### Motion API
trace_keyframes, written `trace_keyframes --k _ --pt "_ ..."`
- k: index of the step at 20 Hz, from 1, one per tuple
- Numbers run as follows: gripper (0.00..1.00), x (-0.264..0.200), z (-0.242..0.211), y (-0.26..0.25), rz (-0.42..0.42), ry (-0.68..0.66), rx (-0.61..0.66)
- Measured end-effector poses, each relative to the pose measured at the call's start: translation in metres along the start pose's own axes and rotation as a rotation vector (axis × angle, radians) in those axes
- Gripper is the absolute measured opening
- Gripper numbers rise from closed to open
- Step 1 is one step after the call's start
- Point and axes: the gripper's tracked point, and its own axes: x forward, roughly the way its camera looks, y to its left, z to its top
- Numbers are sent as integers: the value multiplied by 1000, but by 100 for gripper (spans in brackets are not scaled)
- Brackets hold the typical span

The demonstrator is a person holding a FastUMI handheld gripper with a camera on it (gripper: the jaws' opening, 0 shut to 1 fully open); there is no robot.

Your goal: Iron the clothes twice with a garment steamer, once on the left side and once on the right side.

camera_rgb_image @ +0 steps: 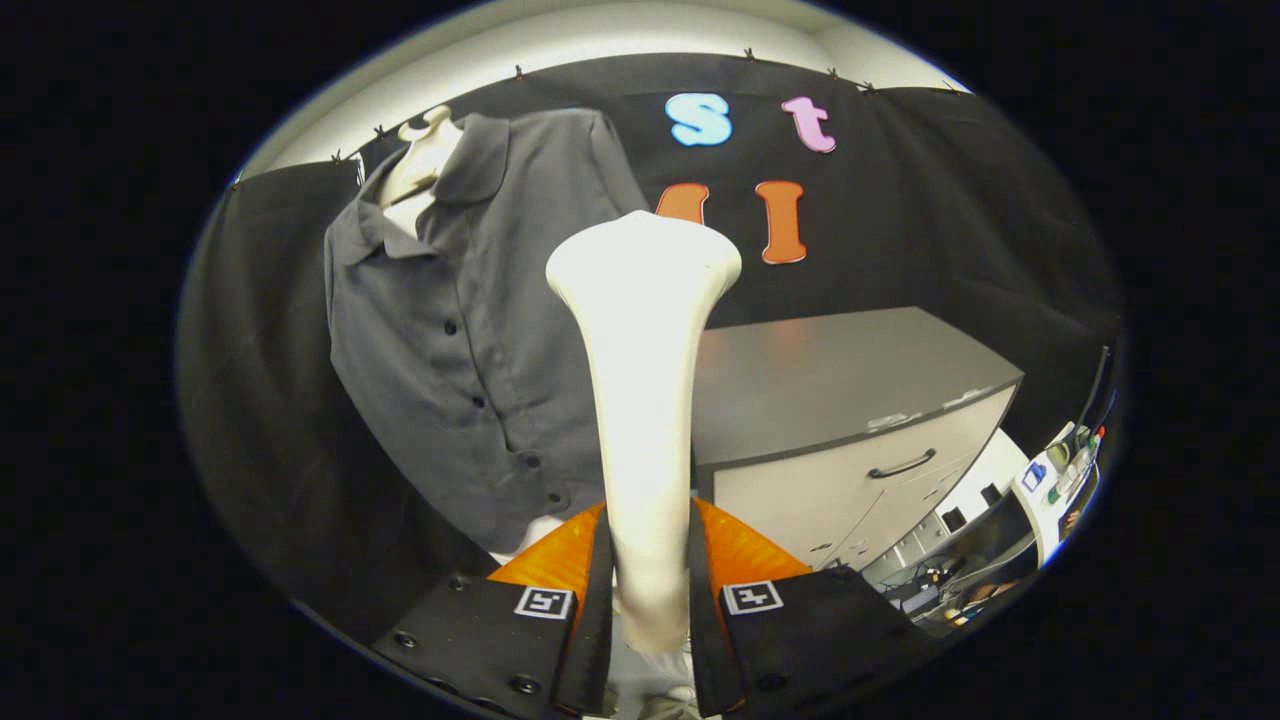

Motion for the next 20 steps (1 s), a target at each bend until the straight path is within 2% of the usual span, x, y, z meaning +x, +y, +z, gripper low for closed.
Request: trace_keyframes --k 8,13,20 --pt "41 -74 68 -65 -65 -199 13" --pt "40 -96 73 -84 -91 -240 38" --pt "40 -94 66 -91 -103 -228 60"
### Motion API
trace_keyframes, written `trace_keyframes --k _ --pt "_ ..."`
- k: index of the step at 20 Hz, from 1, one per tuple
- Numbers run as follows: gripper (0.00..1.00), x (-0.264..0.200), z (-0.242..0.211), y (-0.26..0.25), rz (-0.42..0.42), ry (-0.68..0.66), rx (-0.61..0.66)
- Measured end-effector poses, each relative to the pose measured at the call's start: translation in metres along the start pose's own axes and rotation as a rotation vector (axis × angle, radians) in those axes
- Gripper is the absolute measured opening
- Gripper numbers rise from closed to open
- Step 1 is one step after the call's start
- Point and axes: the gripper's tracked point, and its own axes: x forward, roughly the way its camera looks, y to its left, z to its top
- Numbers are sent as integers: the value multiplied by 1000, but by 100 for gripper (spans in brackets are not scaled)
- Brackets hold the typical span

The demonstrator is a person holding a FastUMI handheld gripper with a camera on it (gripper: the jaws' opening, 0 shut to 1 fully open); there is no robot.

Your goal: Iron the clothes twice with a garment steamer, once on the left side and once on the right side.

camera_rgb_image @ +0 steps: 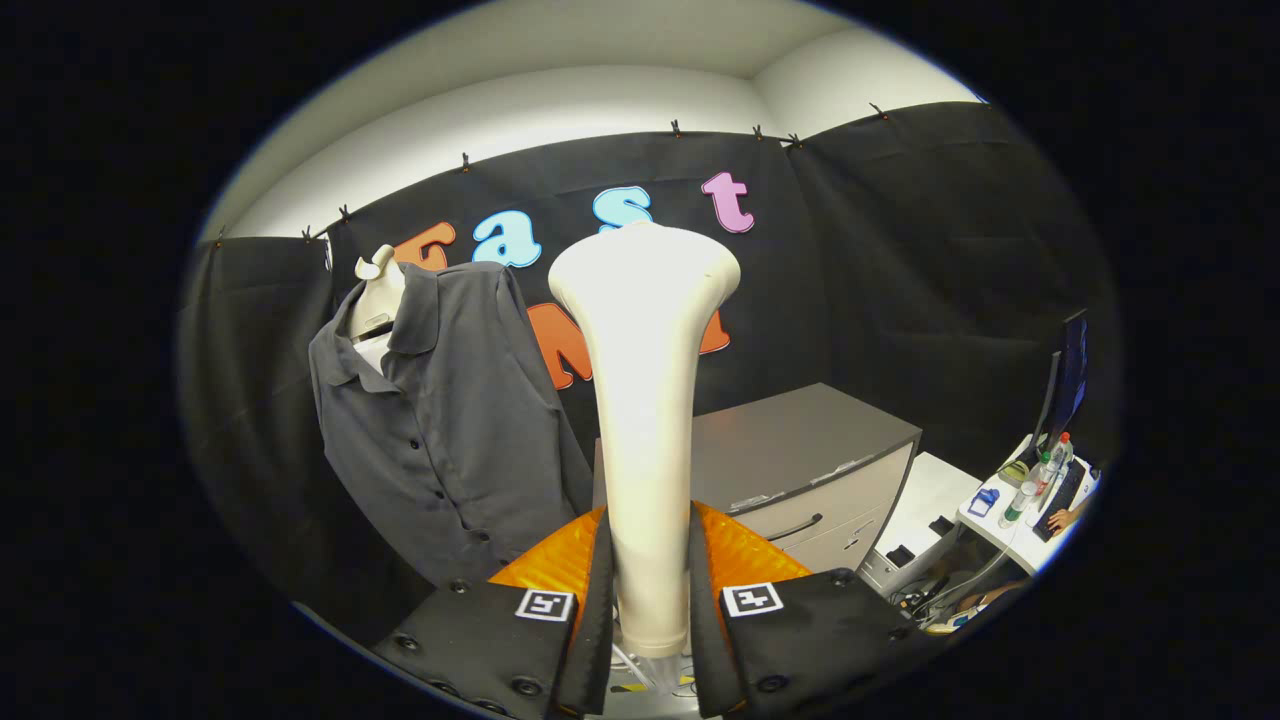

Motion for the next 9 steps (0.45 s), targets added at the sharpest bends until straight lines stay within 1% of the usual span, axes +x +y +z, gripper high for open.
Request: trace_keyframes --k 9 --pt "40 2 -1 7 7 11 -12"
